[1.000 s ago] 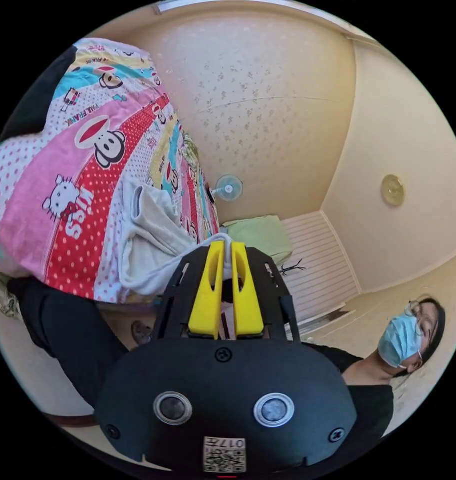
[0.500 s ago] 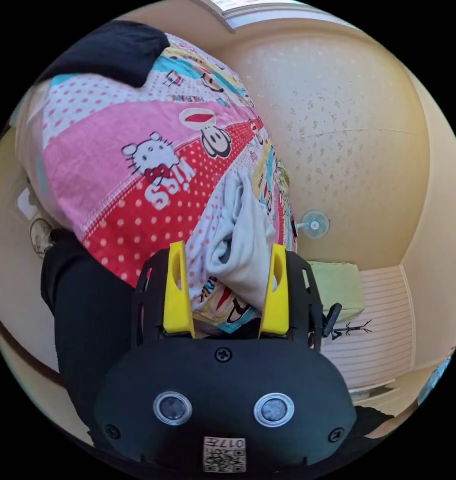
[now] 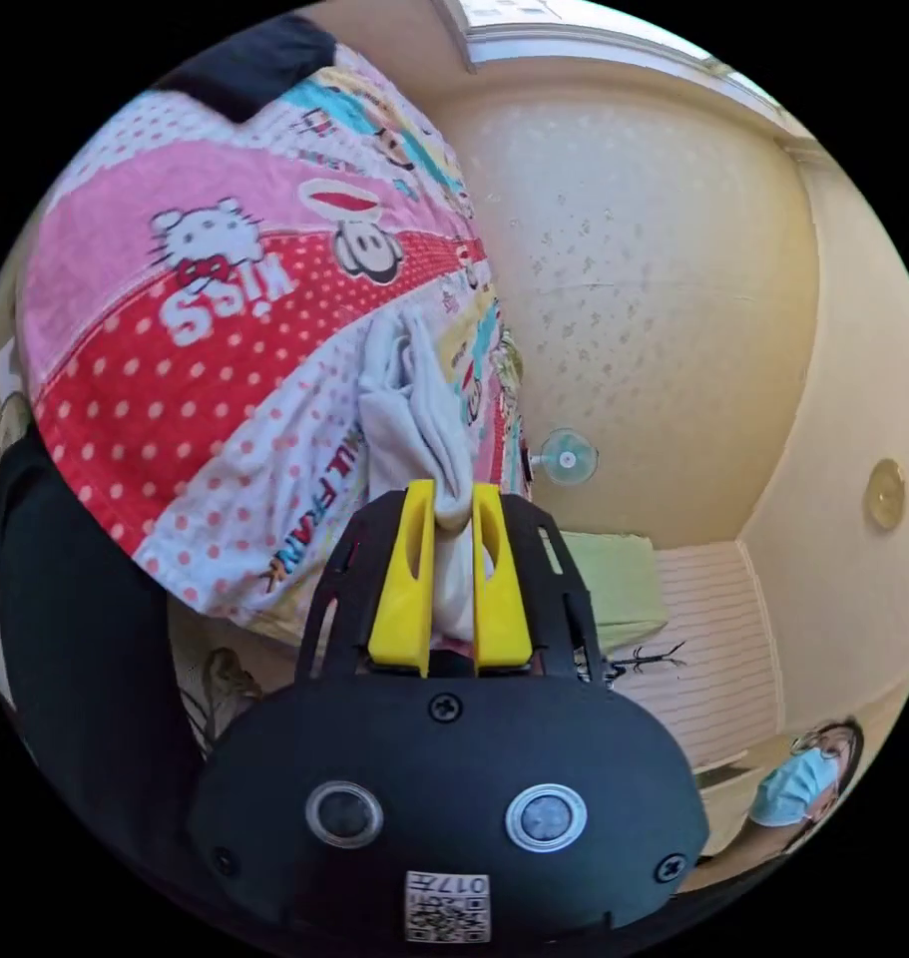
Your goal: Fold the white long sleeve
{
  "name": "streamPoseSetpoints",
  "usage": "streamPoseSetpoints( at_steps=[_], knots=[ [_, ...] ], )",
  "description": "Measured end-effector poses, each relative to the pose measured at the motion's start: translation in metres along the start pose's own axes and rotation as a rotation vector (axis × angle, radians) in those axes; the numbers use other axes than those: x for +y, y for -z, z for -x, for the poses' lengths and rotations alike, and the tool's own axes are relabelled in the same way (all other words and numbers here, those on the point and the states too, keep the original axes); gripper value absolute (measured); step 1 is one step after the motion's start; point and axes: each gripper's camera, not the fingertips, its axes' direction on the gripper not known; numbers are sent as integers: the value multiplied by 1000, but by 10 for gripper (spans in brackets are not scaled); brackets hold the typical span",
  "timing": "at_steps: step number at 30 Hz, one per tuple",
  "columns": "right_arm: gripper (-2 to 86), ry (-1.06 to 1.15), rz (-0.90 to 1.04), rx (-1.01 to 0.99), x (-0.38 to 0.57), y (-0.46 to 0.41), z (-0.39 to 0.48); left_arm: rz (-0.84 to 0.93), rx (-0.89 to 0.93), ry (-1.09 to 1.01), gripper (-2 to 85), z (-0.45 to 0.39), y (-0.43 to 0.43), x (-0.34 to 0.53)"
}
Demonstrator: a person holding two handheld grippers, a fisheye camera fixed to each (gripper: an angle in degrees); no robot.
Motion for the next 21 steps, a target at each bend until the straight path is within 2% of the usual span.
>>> streamPoseSetpoints(
  at_steps=[5,8,12,14,16,21],
  knots=[
    [3,-183,-149,-128,12,22,-47,147,-30,-367,60,-108,-93,24],
    [3,-226,-197,-93,16,30,-61,301,-17,-529,63,-144,-173,67],
    [3,-267,-214,-86,17,30,-78,575,27,-624,95,-130,-274,131],
    [4,-295,-223,-101,20,28,-89,671,92,-606,101,-109,-298,149],
    [4,-321,-221,-102,23,25,-97,680,132,-591,103,-89,-301,158],
    [3,-364,-210,-134,27,16,-105,436,-84,-707,107,-60,-269,141]
  ],
)
